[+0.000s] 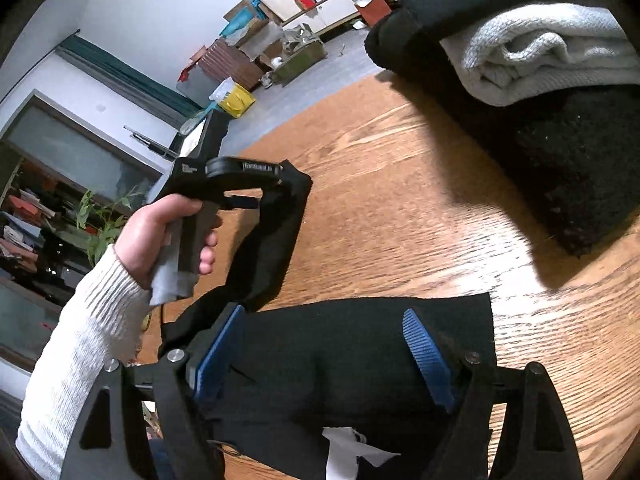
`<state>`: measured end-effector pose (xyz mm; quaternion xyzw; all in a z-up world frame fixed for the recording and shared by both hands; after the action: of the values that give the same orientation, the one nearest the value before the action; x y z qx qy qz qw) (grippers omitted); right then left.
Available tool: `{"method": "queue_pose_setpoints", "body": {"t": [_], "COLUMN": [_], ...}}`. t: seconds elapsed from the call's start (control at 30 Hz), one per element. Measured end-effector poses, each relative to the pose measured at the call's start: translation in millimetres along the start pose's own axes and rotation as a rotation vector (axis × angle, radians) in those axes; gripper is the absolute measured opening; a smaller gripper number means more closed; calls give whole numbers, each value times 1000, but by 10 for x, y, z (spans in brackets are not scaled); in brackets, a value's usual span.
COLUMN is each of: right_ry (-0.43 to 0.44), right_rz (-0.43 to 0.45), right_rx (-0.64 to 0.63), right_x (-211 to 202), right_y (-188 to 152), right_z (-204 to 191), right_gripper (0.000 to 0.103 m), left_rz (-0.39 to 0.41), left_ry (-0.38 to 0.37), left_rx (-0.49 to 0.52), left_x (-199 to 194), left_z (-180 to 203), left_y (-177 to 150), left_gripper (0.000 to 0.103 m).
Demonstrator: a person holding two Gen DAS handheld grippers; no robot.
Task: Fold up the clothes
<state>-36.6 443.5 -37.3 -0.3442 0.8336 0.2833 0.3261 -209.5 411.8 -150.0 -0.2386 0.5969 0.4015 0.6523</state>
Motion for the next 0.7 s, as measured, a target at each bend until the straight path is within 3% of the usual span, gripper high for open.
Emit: {"method": "queue_pose_setpoints", "body": {"t": [0.03, 0.17, 0.4, 0.53, 0.63, 0.7], "right_ry": [3, -3, -1, -1, -16, -22], "right_rz": [4, 45, 42, 3, -15, -24], "right_rx": [3, 45, 91, 59, 26, 12], "right_x": [-14, -102, -79, 44, 127, 162], "right_y": [6, 96, 87, -58, -180, -244], "right_z": [4, 97, 141, 40, -24, -42], "right_gripper": [84, 84, 84, 84, 84, 84], "left_rz": [15, 152, 425, 575, 575, 550], "left_ry": [-45, -94, -246, -225, -315, -393], "left_rx": [-6, 70, 167, 208, 314, 459], "left_x": [-74, -781, -2923, -3955, -4342, -4486], "left_z": [37, 109, -147, -415, -382, -251], "left_y": [-15, -146, -902, -1394, -1890, -2332], "left_gripper": [3, 3, 3, 3, 3, 3]}}
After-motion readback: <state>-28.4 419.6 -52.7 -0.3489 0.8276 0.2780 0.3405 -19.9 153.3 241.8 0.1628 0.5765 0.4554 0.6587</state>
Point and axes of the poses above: each gripper's, at about its wrist camera, not at the fingertips, and x roughly the way its jaws point, z to its right, y to its top, the point moved 9 cm from there along x, roughly the way its jaws point, and after that the axes turned 12 degrees about x, right-handed, at the moved point
